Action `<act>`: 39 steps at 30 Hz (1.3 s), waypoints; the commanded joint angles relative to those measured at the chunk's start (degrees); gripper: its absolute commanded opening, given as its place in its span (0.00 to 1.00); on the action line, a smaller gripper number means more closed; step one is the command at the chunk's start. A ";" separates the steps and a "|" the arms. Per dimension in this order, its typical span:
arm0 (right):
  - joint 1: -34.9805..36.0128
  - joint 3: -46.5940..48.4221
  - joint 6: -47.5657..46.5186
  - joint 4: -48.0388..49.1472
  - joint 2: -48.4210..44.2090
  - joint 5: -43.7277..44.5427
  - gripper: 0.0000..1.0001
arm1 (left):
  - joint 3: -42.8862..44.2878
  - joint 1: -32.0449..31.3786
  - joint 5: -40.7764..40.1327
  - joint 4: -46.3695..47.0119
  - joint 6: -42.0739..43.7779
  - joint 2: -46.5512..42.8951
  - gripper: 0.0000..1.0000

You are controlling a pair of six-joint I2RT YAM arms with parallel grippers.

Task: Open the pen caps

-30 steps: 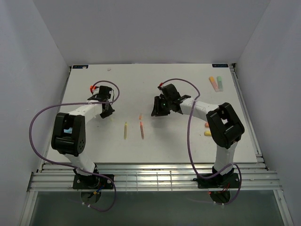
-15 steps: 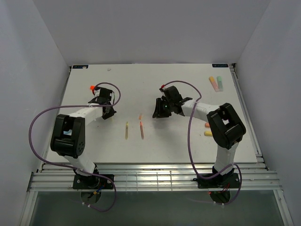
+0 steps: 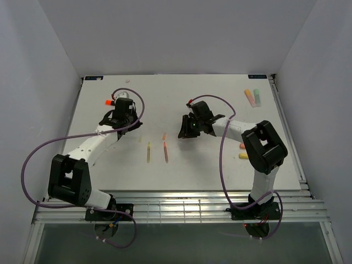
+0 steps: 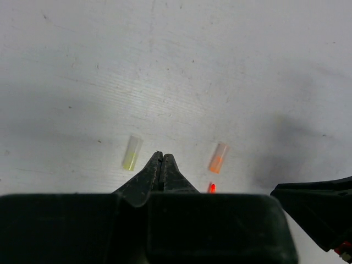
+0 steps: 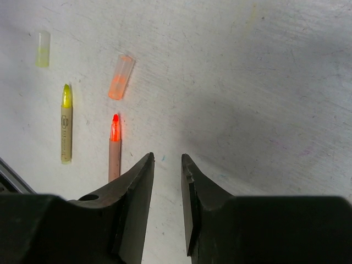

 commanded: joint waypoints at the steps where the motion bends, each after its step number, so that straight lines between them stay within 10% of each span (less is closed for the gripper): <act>1: 0.00 -0.14 0.39 2.36 -1.75 -1.05 0.33 | 2.17 0.36 -2.94 -3.25 0.30 -1.97 0.00; 39: 0.09 -0.58 0.83 2.36 -1.84 -1.58 0.32 | -2.92 -3.07 4.79 1.93 -0.76 12.63 0.00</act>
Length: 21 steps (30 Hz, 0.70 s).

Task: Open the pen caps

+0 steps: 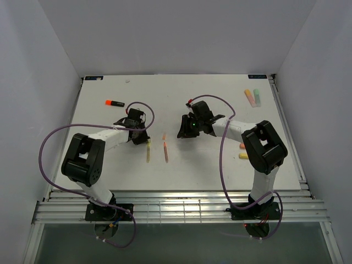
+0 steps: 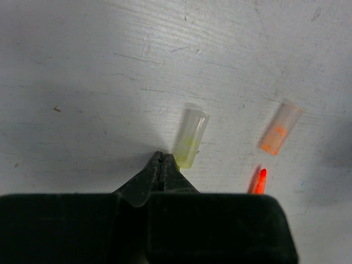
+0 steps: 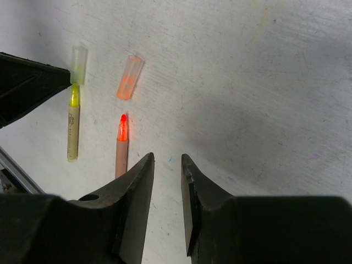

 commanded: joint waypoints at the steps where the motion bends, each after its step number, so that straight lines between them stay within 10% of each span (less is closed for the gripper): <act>1: 0.00 -0.43 0.17 1.18 -1.90 -0.31 0.32 | 1.01 -0.29 -1.90 -1.24 -0.80 -0.77 0.00; 10: 0.09 -0.87 -0.62 0.83 -2.96 0.13 0.33 | 3.73 -0.29 -12.80 -5.89 -3.00 -6.93 0.01; 21: 0.00 0.27 -3.95 -2.33 -6.56 0.13 0.35 | 17.60 5.41 -18.44 -11.61 -0.73 -3.25 0.45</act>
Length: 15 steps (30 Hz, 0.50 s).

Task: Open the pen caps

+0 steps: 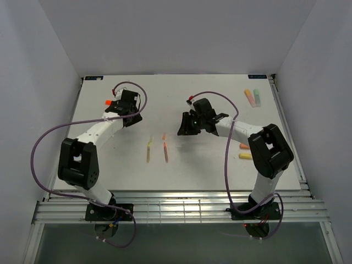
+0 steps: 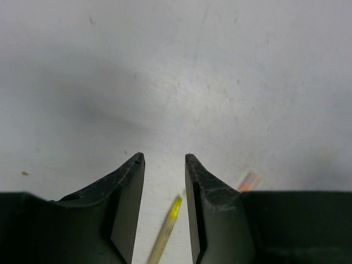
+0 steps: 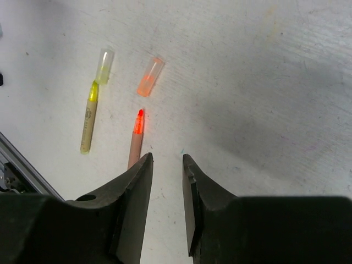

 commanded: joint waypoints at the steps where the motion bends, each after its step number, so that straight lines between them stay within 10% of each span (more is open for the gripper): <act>1: 0.00 1.06 -2.89 -1.65 -3.87 0.26 0.35 | 10.89 5.44 -1.02 -3.09 1.88 5.24 0.47; 15: -0.09 2.03 -7.11 -3.16 -5.64 -4.05 0.38 | 55.67 18.28 -1.63 -15.14 -4.17 38.57 0.50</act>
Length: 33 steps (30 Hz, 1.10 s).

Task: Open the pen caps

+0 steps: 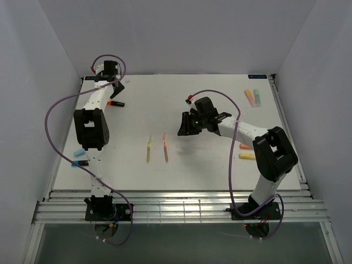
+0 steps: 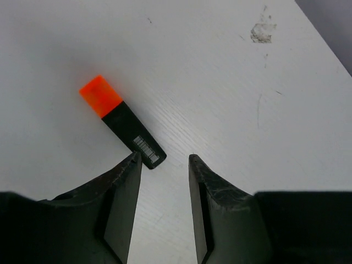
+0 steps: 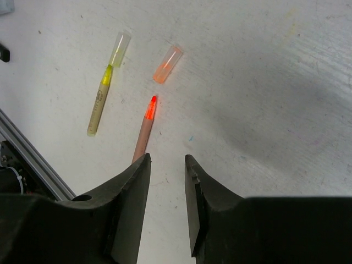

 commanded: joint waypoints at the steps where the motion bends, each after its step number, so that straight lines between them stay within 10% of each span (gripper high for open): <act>1: -0.18 1.97 -2.52 -0.27 -1.48 -1.62 0.38 | 5.68 3.08 -0.11 -4.43 -3.17 2.92 0.50; 33: -3.43 -1.72 -2.96 3.33 -3.33 -3.64 0.36 | 11.92 5.30 2.35 -2.94 -5.30 15.41 0.64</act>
